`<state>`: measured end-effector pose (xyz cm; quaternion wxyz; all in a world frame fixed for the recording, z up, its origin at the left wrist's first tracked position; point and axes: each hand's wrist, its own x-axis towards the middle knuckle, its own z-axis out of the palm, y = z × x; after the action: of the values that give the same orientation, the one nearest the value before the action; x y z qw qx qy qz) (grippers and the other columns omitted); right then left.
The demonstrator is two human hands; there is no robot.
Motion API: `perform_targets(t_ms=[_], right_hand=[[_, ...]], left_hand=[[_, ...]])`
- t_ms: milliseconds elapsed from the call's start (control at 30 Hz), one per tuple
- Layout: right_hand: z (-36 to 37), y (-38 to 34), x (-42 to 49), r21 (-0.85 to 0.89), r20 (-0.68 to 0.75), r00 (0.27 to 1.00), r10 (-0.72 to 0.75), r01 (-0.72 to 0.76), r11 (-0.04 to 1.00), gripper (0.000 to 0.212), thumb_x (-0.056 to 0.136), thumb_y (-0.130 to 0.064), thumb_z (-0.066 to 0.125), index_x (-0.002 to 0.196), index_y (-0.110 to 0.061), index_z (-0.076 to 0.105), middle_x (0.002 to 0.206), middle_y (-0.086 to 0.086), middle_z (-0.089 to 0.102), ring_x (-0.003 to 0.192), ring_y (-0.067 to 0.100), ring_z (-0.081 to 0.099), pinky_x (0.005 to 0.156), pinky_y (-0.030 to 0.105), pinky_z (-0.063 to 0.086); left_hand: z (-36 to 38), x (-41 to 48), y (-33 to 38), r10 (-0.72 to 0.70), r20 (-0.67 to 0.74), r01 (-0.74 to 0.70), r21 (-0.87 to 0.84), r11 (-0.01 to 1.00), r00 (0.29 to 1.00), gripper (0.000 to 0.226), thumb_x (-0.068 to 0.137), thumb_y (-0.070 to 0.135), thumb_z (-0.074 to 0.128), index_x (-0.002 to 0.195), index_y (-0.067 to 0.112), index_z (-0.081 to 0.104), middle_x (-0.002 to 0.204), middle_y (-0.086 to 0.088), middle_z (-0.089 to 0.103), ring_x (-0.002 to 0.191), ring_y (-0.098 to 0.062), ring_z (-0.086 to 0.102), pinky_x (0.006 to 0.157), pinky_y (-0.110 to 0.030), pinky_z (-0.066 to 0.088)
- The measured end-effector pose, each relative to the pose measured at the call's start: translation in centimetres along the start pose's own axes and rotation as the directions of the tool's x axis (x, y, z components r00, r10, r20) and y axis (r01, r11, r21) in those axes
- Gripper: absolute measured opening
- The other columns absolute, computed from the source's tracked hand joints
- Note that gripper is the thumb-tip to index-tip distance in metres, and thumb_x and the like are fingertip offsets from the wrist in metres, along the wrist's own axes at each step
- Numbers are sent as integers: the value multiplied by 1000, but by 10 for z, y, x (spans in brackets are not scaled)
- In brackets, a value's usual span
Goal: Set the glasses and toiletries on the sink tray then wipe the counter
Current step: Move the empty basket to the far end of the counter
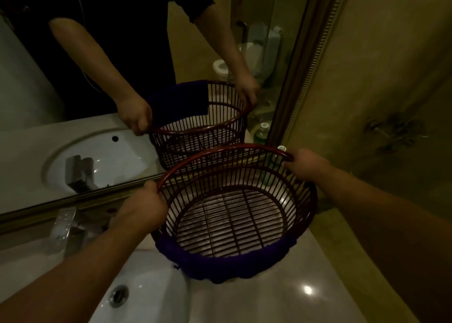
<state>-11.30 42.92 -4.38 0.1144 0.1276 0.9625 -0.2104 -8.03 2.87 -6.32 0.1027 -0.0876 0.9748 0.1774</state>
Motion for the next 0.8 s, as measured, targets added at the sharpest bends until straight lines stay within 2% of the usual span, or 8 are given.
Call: perform_targets(t_ms=[200, 300, 400, 567, 800], right_hand=[[4, 2, 18, -18, -5, 999, -43, 43, 999, 2, 100, -28, 62, 101, -27, 63, 77, -2, 64, 61, 10, 63, 45, 20, 41], [6, 5, 23, -4, -11, 999, -30, 30, 1000, 3, 101, -26, 62, 104, -26, 62, 77, -2, 63, 58, 9, 61, 39, 16, 39], [8, 10, 27, 29, -10, 1000, -4, 4, 1000, 6, 101, -26, 61, 106, -25, 64, 80, 1, 64, 63, 12, 63, 47, 22, 43], [13, 17, 34, 42, -23, 1000, 11, -10, 999, 11, 100, -29, 62, 107, -21, 66, 83, 2, 65, 69, 15, 64, 53, 26, 45], [28, 22, 34, -19, -113, 994, 1, -4, 1000, 19, 102, -33, 55, 118, -24, 62, 82, -2, 63, 68, 14, 63, 52, 26, 44]], left_hand=[[5, 10, 2, -5, 32, 5, -7, 1000, 999, 21, 96, 38, 49, 108, 21, 48, 95, -8, 62, 82, -28, 60, 69, -37, 48], [5, 14, 7, -4, 33, 4, -4, 1000, 999, 20, 94, 31, 53, 110, 19, 49, 97, -10, 63, 86, -30, 62, 75, -40, 53], [5, 19, 13, 2, 41, -1, -17, 1000, 999, 18, 93, 25, 54, 109, 20, 49, 95, -8, 62, 84, -30, 62, 76, -41, 55], [8, 26, 18, 7, 41, -5, -37, 999, 999, 16, 93, 24, 55, 106, 21, 46, 88, -4, 58, 78, -26, 59, 68, -37, 50], [11, 20, 20, -2, 14, 3, -58, 998, 1000, 18, 96, 20, 53, 112, 14, 48, 95, -11, 64, 85, -31, 63, 77, -44, 55]])
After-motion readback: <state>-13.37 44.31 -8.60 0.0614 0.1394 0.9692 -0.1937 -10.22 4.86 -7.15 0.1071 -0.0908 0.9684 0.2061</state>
